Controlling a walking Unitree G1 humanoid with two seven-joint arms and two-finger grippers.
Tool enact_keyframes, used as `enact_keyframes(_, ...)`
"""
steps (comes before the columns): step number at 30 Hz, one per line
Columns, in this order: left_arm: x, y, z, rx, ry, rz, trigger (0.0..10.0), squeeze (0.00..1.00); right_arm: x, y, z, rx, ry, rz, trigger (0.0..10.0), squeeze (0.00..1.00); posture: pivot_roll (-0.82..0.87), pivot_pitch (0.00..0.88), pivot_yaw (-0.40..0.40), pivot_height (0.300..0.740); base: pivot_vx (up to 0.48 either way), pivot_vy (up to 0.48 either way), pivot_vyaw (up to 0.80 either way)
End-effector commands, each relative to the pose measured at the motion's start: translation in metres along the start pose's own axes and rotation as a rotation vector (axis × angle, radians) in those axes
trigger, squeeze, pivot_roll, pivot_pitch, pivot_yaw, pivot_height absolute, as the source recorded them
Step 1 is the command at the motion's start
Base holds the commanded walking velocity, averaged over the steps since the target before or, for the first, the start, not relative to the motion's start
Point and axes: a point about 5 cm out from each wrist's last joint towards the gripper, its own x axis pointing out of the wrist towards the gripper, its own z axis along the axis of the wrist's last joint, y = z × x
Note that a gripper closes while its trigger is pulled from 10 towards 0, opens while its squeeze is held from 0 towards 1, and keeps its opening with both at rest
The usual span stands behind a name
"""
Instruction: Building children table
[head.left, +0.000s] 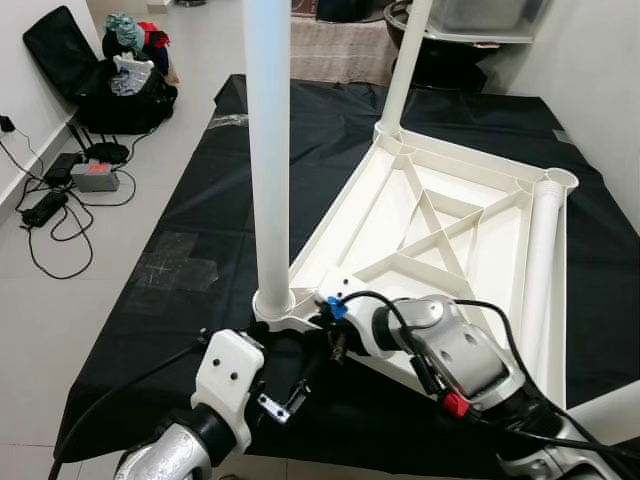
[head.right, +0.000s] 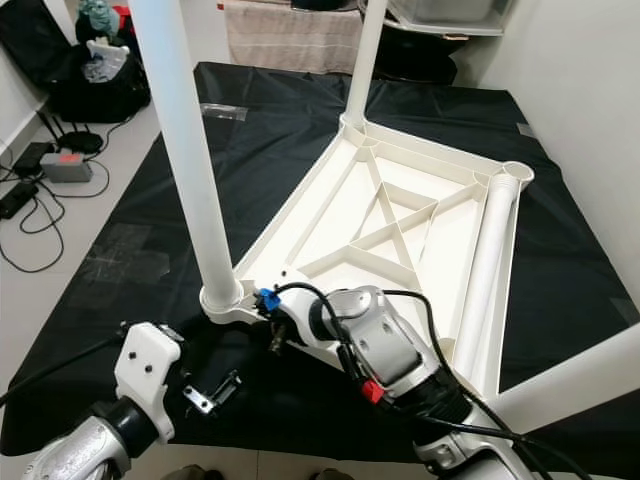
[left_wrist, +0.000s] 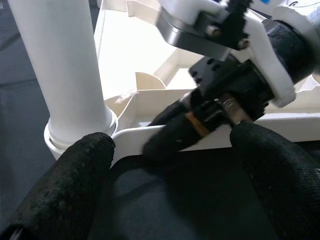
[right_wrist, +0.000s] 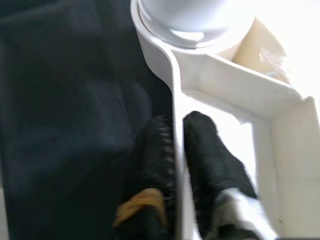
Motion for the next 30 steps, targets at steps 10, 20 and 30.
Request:
enact_keyframes(10,0.0,-0.001,-0.005,0.01,0.02,0.01,10.0,0.0,0.047,0.015,0.092,0.214,-0.384,-0.022,0.0,0.0,0.01,0.122,-0.102,0.74,0.0,0.0,0.0)
enact_keyframes(20,-0.001,-0.002,-0.005,0.017,0.02,0.017,10.0,0.0,0.071,0.006,0.155,0.35,-0.579,-0.281,10.0,0.0,0.03,0.131,-0.104,0.74,0.0,0.0,0.0)
enact_keyframes(30,-0.001,-0.003,-0.005,0.012,0.018,0.02,10.0,0.0,0.064,0.019,0.162,0.383,-0.746,-0.14,10.0,1.0,0.02,0.139,-0.1,0.74,0.0,0.0,0.0)
